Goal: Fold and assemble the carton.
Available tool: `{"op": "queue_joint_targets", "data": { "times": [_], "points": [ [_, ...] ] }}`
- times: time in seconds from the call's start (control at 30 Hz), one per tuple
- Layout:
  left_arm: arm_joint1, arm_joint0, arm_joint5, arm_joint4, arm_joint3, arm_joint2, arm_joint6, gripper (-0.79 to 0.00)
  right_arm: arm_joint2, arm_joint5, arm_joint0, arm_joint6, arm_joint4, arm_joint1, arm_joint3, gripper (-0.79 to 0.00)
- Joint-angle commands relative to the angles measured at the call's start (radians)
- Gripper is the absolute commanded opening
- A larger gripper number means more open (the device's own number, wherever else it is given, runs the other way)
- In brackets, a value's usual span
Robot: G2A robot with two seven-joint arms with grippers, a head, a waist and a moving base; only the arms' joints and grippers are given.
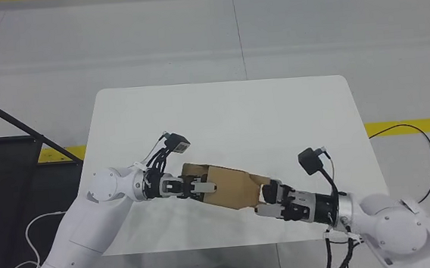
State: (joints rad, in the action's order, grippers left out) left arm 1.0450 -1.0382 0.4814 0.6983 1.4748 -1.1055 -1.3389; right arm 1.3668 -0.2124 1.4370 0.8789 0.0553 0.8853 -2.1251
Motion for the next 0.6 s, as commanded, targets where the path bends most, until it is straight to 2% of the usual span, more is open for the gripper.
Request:
{"op": "queue_joint_targets", "data": {
  "times": [0.0,0.57],
  "points": [
    [-0.001,0.002,0.000,0.002,-0.002,0.004,0.000,-0.785,-0.010,-0.006,-0.011,0.003,0.012,0.002,0.000,0.000],
    [-0.013,0.013,0.011,0.008,-0.005,0.029,0.011,-0.785,-0.015,-0.022,-0.035,-0.017,0.057,0.009,0.017,0.000]
  ]
}}
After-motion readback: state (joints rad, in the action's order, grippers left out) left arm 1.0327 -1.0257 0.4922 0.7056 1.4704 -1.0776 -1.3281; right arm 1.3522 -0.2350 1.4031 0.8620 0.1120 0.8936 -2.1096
